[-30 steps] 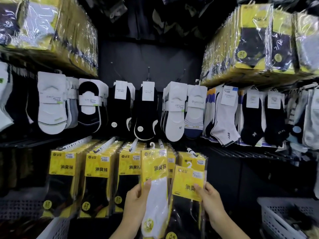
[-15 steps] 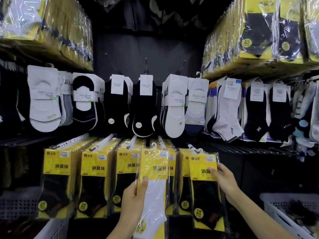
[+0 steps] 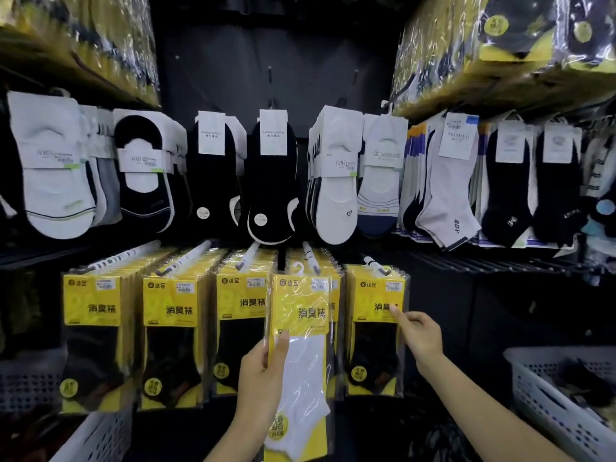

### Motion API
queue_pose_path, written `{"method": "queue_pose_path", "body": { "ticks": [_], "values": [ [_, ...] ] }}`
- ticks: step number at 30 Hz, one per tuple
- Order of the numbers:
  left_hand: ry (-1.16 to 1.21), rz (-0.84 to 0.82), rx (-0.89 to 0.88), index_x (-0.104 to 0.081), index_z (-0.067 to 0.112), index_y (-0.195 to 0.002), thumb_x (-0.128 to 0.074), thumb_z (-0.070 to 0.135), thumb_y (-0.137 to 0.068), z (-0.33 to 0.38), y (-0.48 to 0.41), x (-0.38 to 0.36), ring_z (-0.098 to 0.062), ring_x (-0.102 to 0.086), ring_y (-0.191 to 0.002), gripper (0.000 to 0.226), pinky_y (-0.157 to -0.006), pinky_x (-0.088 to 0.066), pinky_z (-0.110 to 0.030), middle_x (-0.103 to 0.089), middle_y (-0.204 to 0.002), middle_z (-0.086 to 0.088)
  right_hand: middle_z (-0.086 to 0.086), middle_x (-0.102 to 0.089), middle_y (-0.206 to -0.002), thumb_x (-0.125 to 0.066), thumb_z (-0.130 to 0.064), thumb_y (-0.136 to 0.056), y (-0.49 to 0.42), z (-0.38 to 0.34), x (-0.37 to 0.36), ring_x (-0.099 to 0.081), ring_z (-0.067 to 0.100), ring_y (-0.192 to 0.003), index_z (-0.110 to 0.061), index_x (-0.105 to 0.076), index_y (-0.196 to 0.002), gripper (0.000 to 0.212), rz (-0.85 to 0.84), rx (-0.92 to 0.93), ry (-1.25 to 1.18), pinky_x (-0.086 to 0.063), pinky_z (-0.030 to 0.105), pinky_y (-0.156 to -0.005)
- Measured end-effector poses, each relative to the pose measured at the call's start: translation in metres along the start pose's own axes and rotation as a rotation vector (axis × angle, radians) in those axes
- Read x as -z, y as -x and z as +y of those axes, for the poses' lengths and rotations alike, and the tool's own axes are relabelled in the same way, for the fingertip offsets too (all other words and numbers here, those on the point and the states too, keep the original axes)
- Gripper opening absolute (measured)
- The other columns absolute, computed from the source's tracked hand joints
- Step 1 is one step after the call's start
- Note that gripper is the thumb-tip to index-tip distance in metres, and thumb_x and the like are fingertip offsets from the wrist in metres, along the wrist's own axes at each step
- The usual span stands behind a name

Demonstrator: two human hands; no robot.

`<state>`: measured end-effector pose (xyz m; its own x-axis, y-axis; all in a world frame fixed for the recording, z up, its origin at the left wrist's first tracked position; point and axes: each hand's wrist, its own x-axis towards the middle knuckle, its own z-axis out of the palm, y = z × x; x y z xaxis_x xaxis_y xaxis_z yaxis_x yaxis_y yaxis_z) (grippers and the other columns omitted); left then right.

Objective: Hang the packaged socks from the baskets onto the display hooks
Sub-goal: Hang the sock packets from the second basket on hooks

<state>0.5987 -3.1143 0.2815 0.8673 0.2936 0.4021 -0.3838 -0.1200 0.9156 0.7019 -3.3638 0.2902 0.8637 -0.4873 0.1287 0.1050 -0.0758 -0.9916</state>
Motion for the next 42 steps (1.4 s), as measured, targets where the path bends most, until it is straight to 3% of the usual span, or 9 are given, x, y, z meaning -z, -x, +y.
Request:
{"method": "queue_pose_path", "body": {
  "ticks": [7, 12, 16, 18, 22, 26, 32, 37, 42],
  "values": [
    [0.056, -0.07, 0.083, -0.063, 0.001, -0.086, -0.052, 0.041, -0.091, 0.0, 0.007, -0.006, -0.017, -0.042, -0.055, 0.041, -0.051, -0.033, -0.027, -0.048, -0.061, -0.006, 0.013, -0.063, -0.103, -0.071, -0.023, -0.084, 0.015, 0.011, 0.012, -0.061, 0.028, -0.099, -0.001, -0.061, -0.106, 0.032, 0.056, -0.093, -0.056, -0.05, 0.044, -0.095],
    [0.081, -0.102, 0.103, -0.062, 0.017, -0.072, -0.051, 0.042, -0.09, 0.011, 0.015, -0.02, -0.011, -0.039, -0.049, 0.032, -0.044, -0.028, -0.019, -0.046, -0.054, -0.001, -0.001, -0.064, -0.102, -0.063, -0.031, -0.09, 0.064, -0.027, 0.011, -0.064, 0.012, -0.092, -0.018, -0.061, -0.1, 0.017, -0.236, 0.023, -0.119, -0.052, 0.021, -0.071],
    [0.133, -0.168, 0.097, -0.068, 0.012, -0.087, -0.054, 0.043, -0.089, 0.019, 0.021, -0.037, -0.023, -0.052, -0.064, 0.034, -0.058, -0.038, -0.032, -0.06, -0.069, -0.018, -0.001, -0.07, -0.101, -0.061, -0.034, -0.09, 0.094, -0.042, 0.007, -0.068, 0.013, -0.094, -0.015, -0.063, -0.105, 0.024, -0.467, 0.042, -0.118, -0.056, 0.025, -0.079],
    [0.153, -0.231, 0.119, -0.07, 0.016, -0.089, -0.054, 0.042, -0.088, 0.026, 0.023, -0.045, -0.016, -0.062, -0.063, 0.03, -0.057, -0.045, -0.024, -0.07, -0.07, -0.001, 0.005, -0.072, -0.094, -0.061, -0.032, -0.091, 0.101, -0.041, 0.011, -0.069, 0.017, -0.087, -0.008, -0.064, -0.099, 0.025, -0.507, 0.08, -0.093, -0.056, 0.029, -0.076],
    [0.199, -0.342, 0.194, -0.067, 0.018, -0.103, -0.056, 0.032, -0.091, 0.031, 0.025, -0.057, -0.01, -0.071, -0.081, 0.021, -0.062, -0.052, -0.018, -0.075, -0.091, 0.003, 0.013, -0.067, -0.08, -0.061, -0.026, -0.092, 0.104, -0.033, 0.032, -0.062, 0.023, -0.062, -0.003, -0.063, -0.09, 0.022, -0.446, 0.068, -0.151, -0.046, 0.023, -0.049],
    [0.164, -0.425, 0.24, -0.057, 0.029, -0.119, -0.055, 0.034, -0.093, 0.034, 0.026, -0.068, -0.005, -0.067, -0.093, 0.026, -0.067, -0.053, -0.016, -0.07, -0.105, 0.009, 0.003, -0.076, -0.084, -0.059, -0.018, -0.093, 0.095, -0.024, 0.051, -0.071, 0.015, -0.074, -0.006, -0.066, -0.096, 0.014, -0.283, 0.032, -0.205, -0.054, 0.027, -0.065],
    [0.05, -0.475, 0.222, -0.038, 0.024, -0.141, -0.05, 0.034, -0.096, 0.031, 0.025, -0.093, 0.0, -0.054, -0.102, 0.047, -0.081, -0.047, -0.015, -0.056, -0.122, 0.011, 0.002, -0.074, -0.085, -0.059, -0.016, -0.093, 0.075, -0.026, 0.056, -0.07, 0.012, -0.071, -0.011, -0.066, -0.094, 0.008, -0.121, 0.056, -0.232, -0.05, 0.02, -0.055],
    [0.061, -0.417, 0.252, -0.039, 0.022, -0.141, -0.049, 0.031, -0.097, 0.018, 0.012, -0.102, 0.01, -0.049, -0.088, 0.047, -0.056, -0.041, -0.002, -0.051, -0.124, 0.01, 0.003, -0.072, -0.085, -0.057, -0.012, -0.094, 0.056, -0.031, 0.04, -0.068, 0.006, -0.068, -0.006, -0.063, -0.093, 0.008, -0.194, 0.107, -0.141, -0.05, 0.015, -0.054],
    [0.054, -0.41, 0.262, -0.048, 0.035, -0.124, -0.049, 0.028, -0.097, 0.0, 0.0, -0.104, 0.009, -0.052, -0.088, 0.027, -0.055, -0.04, -0.001, -0.055, -0.106, 0.019, 0.012, -0.07, -0.092, -0.06, -0.013, -0.093, 0.033, -0.019, 0.022, -0.065, 0.026, -0.086, -0.003, -0.066, -0.093, 0.011, -0.18, 0.059, -0.084, -0.052, 0.038, -0.078]
  ]
}}
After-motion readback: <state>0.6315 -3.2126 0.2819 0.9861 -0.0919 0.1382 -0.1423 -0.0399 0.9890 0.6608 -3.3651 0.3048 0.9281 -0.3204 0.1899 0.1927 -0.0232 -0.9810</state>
